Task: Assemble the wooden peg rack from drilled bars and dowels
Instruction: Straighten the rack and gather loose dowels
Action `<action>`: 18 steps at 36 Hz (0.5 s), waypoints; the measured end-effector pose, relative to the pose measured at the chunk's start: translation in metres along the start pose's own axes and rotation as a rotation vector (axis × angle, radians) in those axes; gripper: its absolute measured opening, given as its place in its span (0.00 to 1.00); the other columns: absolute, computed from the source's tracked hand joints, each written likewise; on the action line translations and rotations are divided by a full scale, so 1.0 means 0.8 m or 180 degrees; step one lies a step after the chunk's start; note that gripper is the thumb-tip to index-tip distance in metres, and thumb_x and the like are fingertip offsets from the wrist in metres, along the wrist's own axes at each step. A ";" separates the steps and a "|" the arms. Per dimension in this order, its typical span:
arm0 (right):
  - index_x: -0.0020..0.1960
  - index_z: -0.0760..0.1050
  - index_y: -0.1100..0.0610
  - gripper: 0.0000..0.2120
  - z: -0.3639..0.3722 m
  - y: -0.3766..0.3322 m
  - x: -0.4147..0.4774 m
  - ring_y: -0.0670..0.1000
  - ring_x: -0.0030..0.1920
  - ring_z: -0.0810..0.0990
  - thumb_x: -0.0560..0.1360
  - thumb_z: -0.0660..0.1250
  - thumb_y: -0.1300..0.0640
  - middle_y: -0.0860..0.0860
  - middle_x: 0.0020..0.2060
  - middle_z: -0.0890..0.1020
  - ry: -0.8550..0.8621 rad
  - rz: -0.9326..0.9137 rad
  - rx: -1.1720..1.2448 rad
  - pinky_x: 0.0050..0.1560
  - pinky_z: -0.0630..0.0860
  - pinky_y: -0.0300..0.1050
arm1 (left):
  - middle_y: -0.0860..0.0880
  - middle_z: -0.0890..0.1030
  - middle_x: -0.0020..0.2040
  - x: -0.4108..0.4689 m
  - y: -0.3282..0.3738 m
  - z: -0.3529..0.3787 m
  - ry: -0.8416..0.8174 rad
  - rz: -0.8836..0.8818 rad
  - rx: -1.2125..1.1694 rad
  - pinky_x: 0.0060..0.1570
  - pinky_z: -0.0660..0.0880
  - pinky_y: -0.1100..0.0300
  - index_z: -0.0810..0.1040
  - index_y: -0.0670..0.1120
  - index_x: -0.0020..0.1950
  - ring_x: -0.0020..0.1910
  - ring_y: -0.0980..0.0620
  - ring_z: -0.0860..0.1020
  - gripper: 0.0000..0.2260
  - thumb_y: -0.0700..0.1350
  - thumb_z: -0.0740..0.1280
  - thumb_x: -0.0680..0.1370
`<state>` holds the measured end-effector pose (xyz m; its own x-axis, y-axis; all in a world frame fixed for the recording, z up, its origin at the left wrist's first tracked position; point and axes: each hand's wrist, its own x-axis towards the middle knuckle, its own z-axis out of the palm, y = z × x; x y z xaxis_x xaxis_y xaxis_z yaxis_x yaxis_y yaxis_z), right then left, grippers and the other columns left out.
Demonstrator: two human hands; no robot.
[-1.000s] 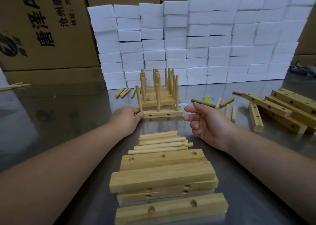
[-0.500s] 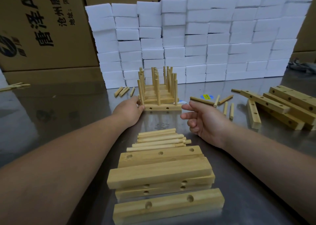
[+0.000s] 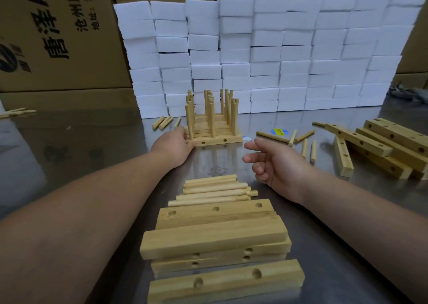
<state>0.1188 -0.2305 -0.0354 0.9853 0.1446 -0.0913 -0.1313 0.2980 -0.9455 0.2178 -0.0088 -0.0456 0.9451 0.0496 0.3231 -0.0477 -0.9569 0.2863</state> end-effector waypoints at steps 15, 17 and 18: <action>0.51 0.73 0.58 0.08 0.002 0.000 -0.002 0.45 0.20 0.68 0.79 0.59 0.54 0.51 0.26 0.79 -0.0013 0.0001 -0.0063 0.19 0.62 0.35 | 0.50 0.72 0.41 0.010 0.001 0.004 0.0045 0.0090 0.0088 0.35 0.64 0.57 0.70 0.48 0.50 0.42 0.50 0.71 0.10 0.54 0.61 0.78; 0.51 0.73 0.58 0.08 0.002 0.000 -0.003 0.45 0.20 0.68 0.79 0.59 0.54 0.51 0.26 0.79 -0.0007 -0.0006 -0.0076 0.19 0.62 0.35 | 0.50 0.72 0.41 0.011 0.000 0.004 0.0050 0.0088 0.0099 0.34 0.64 0.57 0.70 0.48 0.50 0.42 0.50 0.71 0.10 0.54 0.61 0.78; 0.51 0.73 0.58 0.09 0.002 0.000 -0.003 0.45 0.20 0.68 0.79 0.59 0.54 0.51 0.26 0.79 -0.0003 -0.0009 -0.0083 0.19 0.62 0.35 | 0.50 0.72 0.41 0.012 0.000 0.004 0.0055 0.0094 0.0109 0.34 0.64 0.57 0.70 0.48 0.50 0.42 0.50 0.71 0.10 0.55 0.61 0.78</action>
<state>0.1163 -0.2290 -0.0347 0.9855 0.1446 -0.0883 -0.1256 0.2735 -0.9536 0.2276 -0.0094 -0.0454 0.9377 0.0260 0.3465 -0.0640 -0.9673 0.2456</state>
